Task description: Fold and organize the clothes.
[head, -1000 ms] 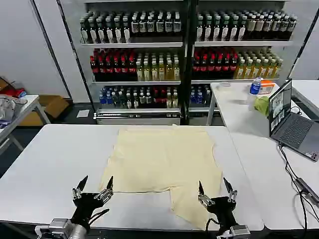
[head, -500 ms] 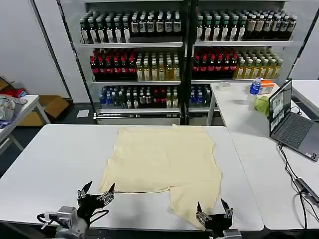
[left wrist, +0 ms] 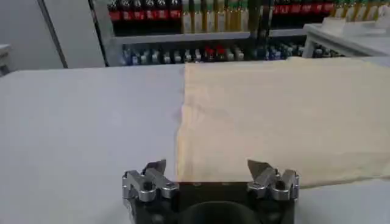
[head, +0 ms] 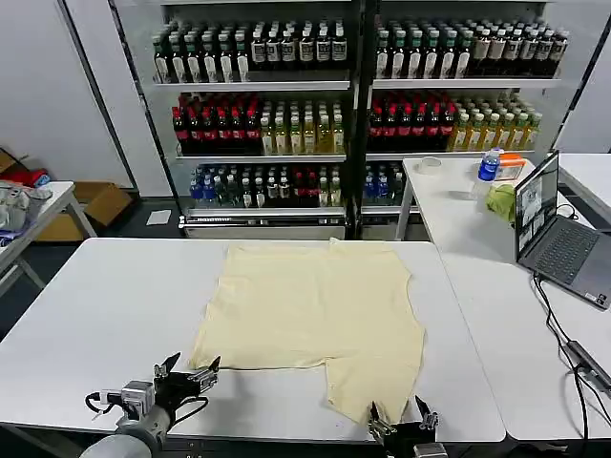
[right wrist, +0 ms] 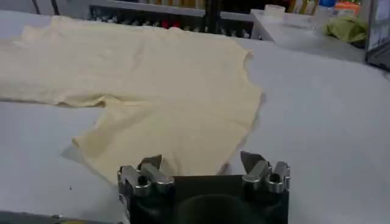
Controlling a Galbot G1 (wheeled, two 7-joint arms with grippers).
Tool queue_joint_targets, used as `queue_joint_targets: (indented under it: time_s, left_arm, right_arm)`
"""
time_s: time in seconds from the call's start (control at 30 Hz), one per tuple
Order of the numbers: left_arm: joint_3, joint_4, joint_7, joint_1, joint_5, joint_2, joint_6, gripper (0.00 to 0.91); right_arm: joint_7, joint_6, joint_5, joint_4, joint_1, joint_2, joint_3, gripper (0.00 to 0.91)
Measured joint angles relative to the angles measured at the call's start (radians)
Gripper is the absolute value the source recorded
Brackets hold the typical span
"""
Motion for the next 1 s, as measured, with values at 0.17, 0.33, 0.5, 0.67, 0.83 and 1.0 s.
queue_joint_targets:
  time_s: [0.17, 0.33, 0.5, 0.67, 0.83, 1.0]
  left_arm:
    - [0.006, 0.035, 0.001, -0.02, -0.01, 0.001, 0.004, 0.907]
    - [0.009, 0.06, -0.001, -0.033, -0.017, 0.003, 0.005, 0.131]
    - [0.011, 0.07, -0.006, -0.035, -0.029, 0.004, 0.004, 0.01]
    - [0.01, 0.075, -0.003, -0.035, -0.04, 0.001, 0.003, 0.01]
    - [0.009, 0.078, 0.006, -0.032, -0.047, -0.006, 0.003, 0.01]
    - [0.008, 0.078, 0.013, -0.028, -0.05, -0.012, 0.003, 0.01]
  right_arm:
    - [0.004, -0.003, 0.005, 0.0, -0.002, 0.001, -0.001, 0.907]
    - [0.008, 0.001, 0.017, -0.004, -0.003, 0.001, -0.001, 0.202]
    - [0.016, 0.004, 0.03, -0.012, 0.0, 0.004, -0.003, 0.0]
    - [0.018, 0.01, 0.042, -0.015, -0.002, 0.008, -0.007, 0.0]
    - [0.019, 0.012, 0.052, -0.013, -0.002, 0.004, -0.009, 0.0]
    - [0.018, 0.017, 0.062, -0.012, -0.001, -0.002, -0.005, 0.0]
